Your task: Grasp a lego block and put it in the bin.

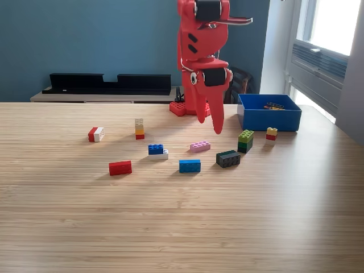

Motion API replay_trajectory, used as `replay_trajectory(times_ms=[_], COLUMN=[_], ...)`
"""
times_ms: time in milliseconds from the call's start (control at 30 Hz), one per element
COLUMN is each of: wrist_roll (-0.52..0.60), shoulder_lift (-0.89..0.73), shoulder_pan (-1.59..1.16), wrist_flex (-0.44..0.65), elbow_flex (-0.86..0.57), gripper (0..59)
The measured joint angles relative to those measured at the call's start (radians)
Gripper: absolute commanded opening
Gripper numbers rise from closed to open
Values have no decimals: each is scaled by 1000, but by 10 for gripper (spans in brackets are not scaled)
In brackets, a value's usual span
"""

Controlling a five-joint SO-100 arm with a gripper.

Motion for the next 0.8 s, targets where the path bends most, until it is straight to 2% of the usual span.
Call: replay_trajectory(times_ms=[233,500,800], wrist_roll=[0,0,38], shoulder_lift=[-192,-304,-376], shoulder_pan=[-20,-44,-110], wrist_flex=[-3,-3,-3], elbow_flex=[-100,-198,-265], gripper=[354,355,322])
